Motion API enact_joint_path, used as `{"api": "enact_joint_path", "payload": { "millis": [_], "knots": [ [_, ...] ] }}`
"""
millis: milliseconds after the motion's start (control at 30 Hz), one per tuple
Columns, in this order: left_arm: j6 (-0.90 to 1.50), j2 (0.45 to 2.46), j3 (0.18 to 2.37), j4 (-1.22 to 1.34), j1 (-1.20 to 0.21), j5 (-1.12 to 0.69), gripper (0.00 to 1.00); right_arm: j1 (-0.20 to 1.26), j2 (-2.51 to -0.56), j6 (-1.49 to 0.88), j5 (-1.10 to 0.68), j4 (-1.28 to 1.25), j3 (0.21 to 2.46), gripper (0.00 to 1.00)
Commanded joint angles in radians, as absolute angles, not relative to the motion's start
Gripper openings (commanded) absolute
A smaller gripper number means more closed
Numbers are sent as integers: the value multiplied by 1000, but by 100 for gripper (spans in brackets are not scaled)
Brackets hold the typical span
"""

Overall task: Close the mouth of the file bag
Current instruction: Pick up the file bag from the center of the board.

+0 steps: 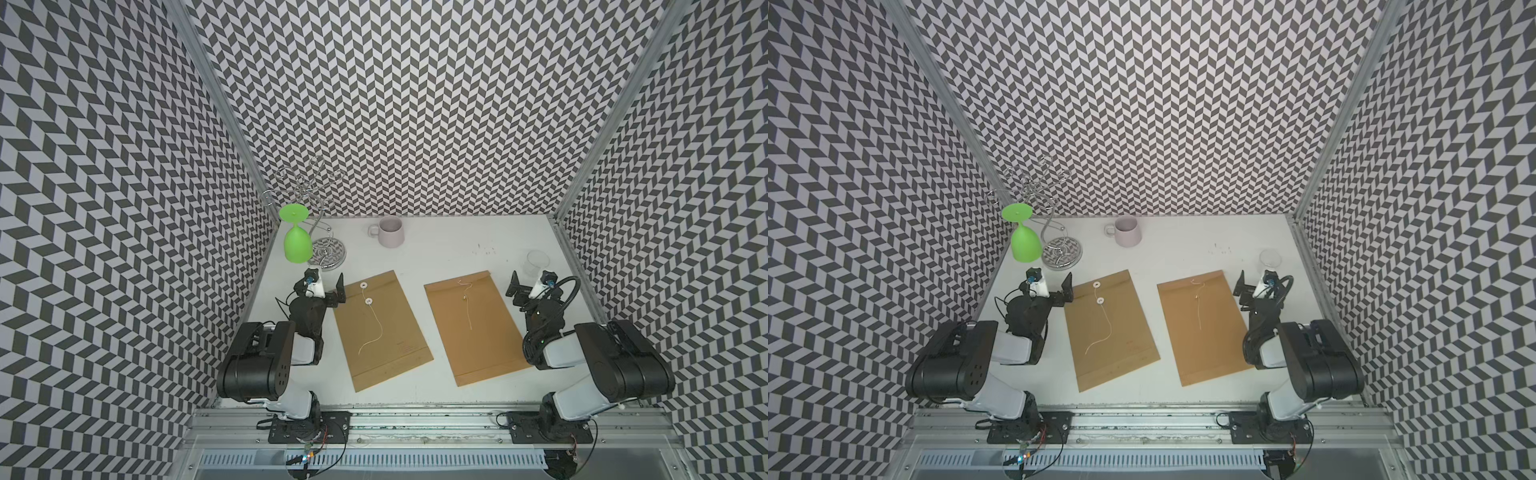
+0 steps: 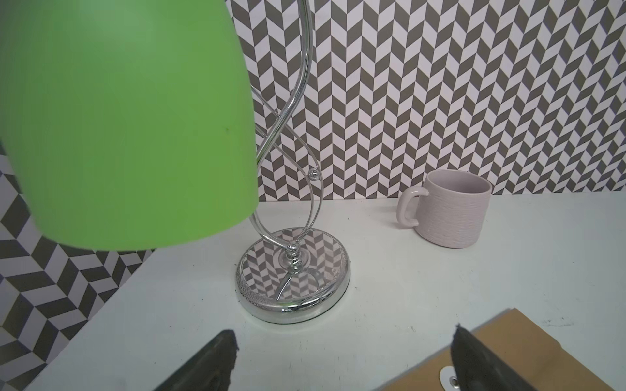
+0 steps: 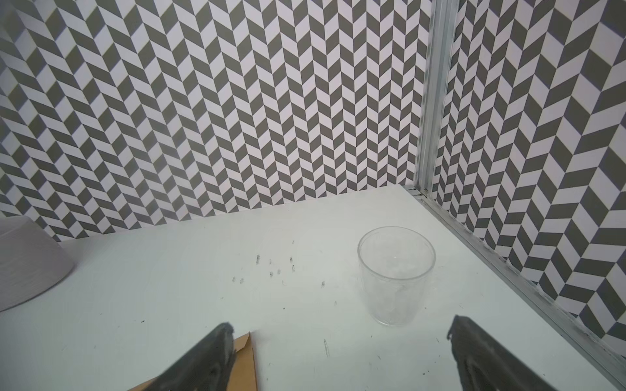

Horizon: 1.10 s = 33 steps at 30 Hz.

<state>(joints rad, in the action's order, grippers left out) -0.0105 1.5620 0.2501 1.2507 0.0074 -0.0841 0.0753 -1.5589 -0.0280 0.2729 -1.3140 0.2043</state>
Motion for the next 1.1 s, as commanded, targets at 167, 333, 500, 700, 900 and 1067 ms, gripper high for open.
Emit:
{"api": "enact_joint_path", "payload": {
  "millis": [167, 333, 500, 700, 900, 1067],
  "knots": [
    [-14, 1561, 264, 1250, 20, -99, 100, 72, -1569, -32, 280, -1392, 197, 99],
    [-13, 1561, 264, 1250, 21, -100, 99, 69, -1568, -32, 275, -1391, 197, 99],
    [-15, 1560, 265, 1246, 20, -100, 100, 67, -1568, -31, 267, -1391, 196, 99],
    [-74, 1471, 410, 918, -78, 56, 100, 67, -1544, -5, 207, -1371, 201, 99],
    [-26, 1265, 323, 1018, -173, 256, 100, 69, -1414, 22, 121, -915, 405, 99],
    [44, 1140, 419, 805, -173, 157, 99, 78, -1371, -163, 215, -526, 591, 99]
  ]
}}
